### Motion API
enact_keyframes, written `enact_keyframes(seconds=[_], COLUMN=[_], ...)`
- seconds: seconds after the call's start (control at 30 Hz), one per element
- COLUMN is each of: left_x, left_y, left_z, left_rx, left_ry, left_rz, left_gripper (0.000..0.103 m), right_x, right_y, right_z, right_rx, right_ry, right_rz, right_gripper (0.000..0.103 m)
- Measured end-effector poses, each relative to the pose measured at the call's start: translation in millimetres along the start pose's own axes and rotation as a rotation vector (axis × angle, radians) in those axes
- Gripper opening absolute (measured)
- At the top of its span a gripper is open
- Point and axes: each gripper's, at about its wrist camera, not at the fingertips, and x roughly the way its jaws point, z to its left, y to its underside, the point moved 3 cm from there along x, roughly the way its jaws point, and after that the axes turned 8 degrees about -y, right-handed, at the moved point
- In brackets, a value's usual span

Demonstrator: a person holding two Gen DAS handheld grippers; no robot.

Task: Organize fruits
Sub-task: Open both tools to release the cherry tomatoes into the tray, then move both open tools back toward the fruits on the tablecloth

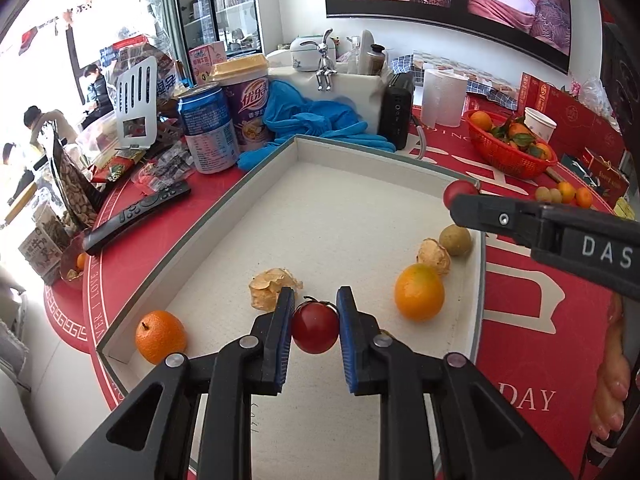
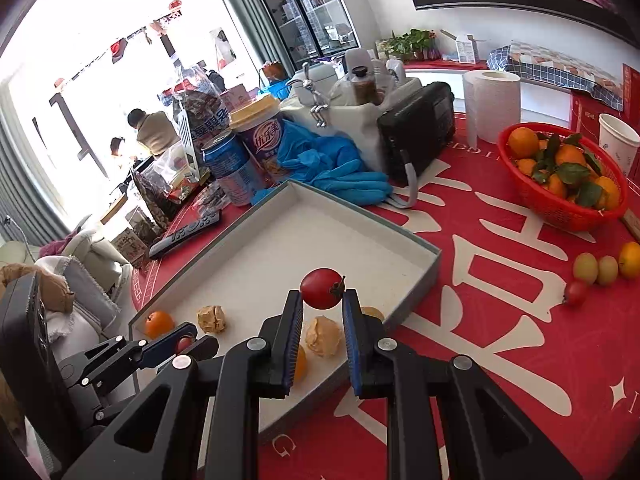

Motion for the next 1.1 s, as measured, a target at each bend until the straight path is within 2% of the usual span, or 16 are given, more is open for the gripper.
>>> enact_keyframes(seconds=[0.3, 0.37, 0.4, 0.43, 0.47, 0.5, 0.53, 0.6, 0.67, 0.7, 0.73, 0.77, 0.93, 1.1], left_x=[16, 18, 19, 17, 16, 14, 13, 10, 5, 2, -2, -5, -23, -38], left_y=[19, 23, 24, 25, 24, 23, 22, 19, 16, 13, 11, 8, -5, -15], left_z=[7, 6, 7, 7, 7, 8, 9, 11, 13, 14, 14, 13, -2, -29], left_rx=[-0.052, -0.058, -0.064, -0.07, -0.073, -0.076, -0.08, -0.09, -0.096, -0.097, -0.096, -0.091, -0.048, 0.012], left_ry=[0.017, 0.021, 0.014, 0.003, 0.003, 0.002, -0.004, -0.015, -0.017, -0.016, -0.015, -0.014, 0.011, 0.068], left_rz=[0.065, 0.073, 0.073, 0.063, 0.052, 0.045, 0.039, 0.029, 0.022, 0.015, 0.006, -0.004, -0.033, -0.035], left_gripper=[0.025, 0.03, 0.04, 0.045, 0.05, 0.06, 0.07, 0.076, 0.077, 0.078, 0.079, 0.079, 0.08, 0.08], right_x=[29, 32, 33, 33, 33, 31, 27, 20, 12, 8, 3, -4, -31, -56], right_y=[15, 16, 16, 16, 16, 14, 13, 9, 5, 2, -1, -5, -18, -24], right_z=[15, 14, 12, 11, 9, 10, 12, 16, 20, 20, 19, 16, -5, -48], right_rx=[-0.055, -0.054, -0.049, -0.042, -0.035, -0.039, -0.042, -0.056, -0.065, -0.059, -0.045, -0.029, 0.041, 0.204], right_ry=[-0.009, -0.013, -0.013, -0.016, -0.014, -0.025, -0.025, -0.011, -0.016, -0.014, -0.008, -0.003, 0.072, 0.13], right_rz=[0.086, 0.105, 0.11, 0.11, 0.112, 0.093, 0.077, 0.052, 0.023, 0.009, -0.005, -0.03, -0.105, -0.136], right_gripper=[0.022, 0.022, 0.022, 0.03, 0.052, 0.06, 0.073, 0.075, 0.075, 0.08, 0.1, 0.103, 0.103, 0.103])
